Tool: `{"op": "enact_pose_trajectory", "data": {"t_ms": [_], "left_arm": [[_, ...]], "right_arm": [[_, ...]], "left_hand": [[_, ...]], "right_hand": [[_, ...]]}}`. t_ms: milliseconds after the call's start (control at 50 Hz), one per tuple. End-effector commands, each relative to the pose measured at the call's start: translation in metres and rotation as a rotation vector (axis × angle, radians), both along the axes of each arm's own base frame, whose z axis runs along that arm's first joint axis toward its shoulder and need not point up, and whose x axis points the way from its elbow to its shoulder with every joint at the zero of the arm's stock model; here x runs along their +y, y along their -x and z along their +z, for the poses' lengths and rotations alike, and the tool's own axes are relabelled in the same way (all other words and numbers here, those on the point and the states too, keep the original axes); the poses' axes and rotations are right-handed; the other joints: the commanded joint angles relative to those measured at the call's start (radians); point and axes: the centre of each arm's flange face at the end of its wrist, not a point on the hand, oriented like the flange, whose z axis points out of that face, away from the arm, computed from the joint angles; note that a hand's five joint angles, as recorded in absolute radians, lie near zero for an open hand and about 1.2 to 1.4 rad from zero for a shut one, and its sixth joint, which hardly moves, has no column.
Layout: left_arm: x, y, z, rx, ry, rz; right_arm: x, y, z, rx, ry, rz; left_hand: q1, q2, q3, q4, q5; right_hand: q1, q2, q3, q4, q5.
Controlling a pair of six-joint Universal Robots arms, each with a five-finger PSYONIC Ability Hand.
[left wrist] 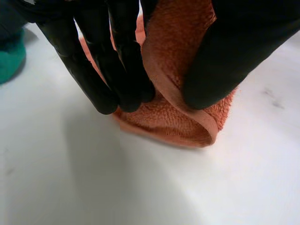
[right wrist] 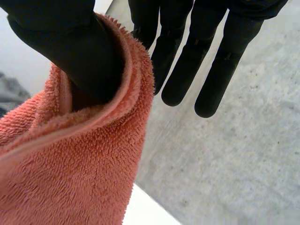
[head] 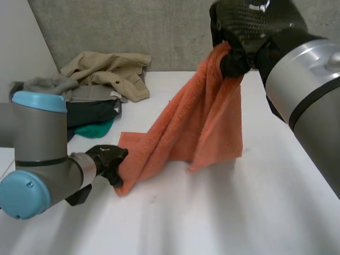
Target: Fold the laundry.
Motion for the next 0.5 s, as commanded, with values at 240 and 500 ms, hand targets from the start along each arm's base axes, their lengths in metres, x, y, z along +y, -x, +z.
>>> {"op": "enact_pose_trajectory", "data": {"t_ms": [240,500], "left_arm": [[-0.065,0.014,0.143,0.209,0.536,0.074],[-0.023,0.016,0.134,0.153,0.461,-0.020]], "right_arm": [[0.067,0.030,-0.140,0.585,-0.515,0.495],[-0.063,0.041,-0.102,0.195,-0.431,0.066]], "left_hand": [[0.270,0.212,0.223,0.211,0.243],[0.270,0.212,0.223,0.211,0.243]], "right_hand": [[-0.650,-0.692,-0.703,-0.715,-0.691],[-0.958,-1.000,-1.011,-1.023,-0.999]]}}
